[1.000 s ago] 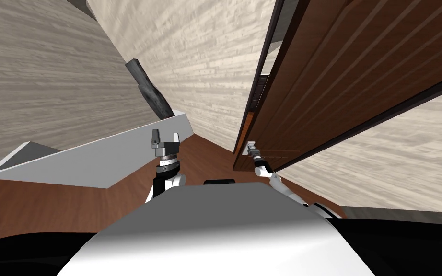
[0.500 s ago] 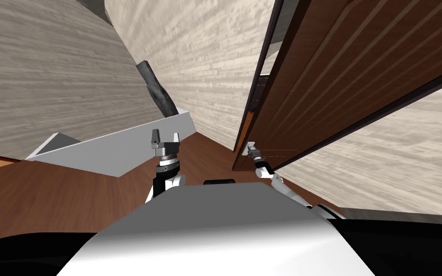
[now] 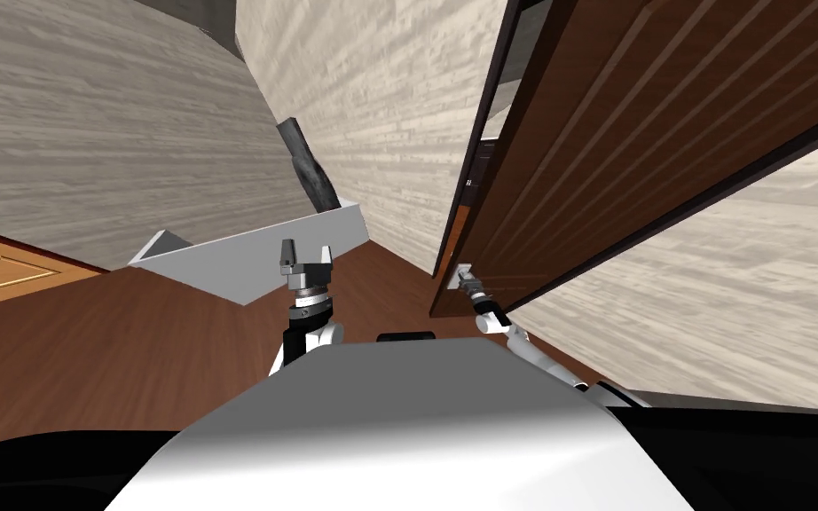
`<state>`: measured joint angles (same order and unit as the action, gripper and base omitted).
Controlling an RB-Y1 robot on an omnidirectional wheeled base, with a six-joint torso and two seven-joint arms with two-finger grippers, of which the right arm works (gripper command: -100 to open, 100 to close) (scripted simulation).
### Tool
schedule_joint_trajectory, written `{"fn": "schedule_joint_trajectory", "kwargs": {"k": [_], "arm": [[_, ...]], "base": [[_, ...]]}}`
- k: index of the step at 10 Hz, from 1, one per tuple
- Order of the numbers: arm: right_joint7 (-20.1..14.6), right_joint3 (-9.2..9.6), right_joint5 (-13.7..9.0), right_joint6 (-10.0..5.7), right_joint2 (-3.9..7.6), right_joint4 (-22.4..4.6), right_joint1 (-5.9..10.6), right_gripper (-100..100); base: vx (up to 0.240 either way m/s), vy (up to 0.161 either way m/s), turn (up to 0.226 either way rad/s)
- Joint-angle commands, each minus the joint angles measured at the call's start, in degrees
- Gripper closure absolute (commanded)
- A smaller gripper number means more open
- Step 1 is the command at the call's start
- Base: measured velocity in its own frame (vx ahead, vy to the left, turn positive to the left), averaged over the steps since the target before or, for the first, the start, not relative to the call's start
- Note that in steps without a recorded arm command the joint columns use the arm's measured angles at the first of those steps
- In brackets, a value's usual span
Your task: Pull the door open
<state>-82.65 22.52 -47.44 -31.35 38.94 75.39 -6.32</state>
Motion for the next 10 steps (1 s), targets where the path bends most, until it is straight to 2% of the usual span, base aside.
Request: {"fn": "schedule_joint_trajectory", "kwargs": {"k": [1,3,4,10], "arm": [[-0.8,0.78,0.1,-0.63,0.83,0.6,-0.34,100],[-1.7,1.62,0.3,-1.35,1.82,0.9,-0.68,100],[-1.3,1.37,0.2,-0.87,1.46,0.7,-0.56,100],[-3.2,5.01,-0.8,-4.92,5.75,2.1,-2.51,100]], "base": [[-0.212,-0.095,0.122],[-0.180,-0.078,0.096],[-0.080,-0.048,0.038],[-0.190,-0.080,0.156]]}}
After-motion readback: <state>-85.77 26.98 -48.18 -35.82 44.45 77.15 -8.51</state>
